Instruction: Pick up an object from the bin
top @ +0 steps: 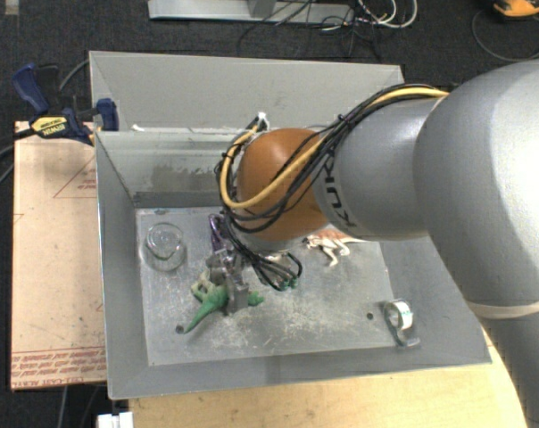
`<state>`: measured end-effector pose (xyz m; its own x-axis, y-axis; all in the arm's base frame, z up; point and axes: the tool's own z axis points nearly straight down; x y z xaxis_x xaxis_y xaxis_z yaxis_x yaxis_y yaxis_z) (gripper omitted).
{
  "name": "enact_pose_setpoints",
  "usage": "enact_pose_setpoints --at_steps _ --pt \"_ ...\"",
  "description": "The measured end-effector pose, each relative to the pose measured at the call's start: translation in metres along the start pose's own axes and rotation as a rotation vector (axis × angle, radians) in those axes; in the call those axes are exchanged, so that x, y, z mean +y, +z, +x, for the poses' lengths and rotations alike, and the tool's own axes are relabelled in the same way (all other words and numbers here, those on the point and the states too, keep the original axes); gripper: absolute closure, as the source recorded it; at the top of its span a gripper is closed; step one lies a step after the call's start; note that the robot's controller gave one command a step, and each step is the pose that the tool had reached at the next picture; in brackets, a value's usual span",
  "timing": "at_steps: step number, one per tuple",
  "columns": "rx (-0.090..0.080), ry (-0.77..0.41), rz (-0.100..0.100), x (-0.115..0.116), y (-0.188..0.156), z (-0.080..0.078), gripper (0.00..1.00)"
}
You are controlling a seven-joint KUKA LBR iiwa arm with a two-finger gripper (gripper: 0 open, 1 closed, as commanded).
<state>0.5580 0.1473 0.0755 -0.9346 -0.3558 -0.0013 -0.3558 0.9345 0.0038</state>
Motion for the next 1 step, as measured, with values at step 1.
enact_pose_setpoints --at_steps 1 --pt "0.000 0.000 0.000 0.0000 0.0001 0.0001 1.00"
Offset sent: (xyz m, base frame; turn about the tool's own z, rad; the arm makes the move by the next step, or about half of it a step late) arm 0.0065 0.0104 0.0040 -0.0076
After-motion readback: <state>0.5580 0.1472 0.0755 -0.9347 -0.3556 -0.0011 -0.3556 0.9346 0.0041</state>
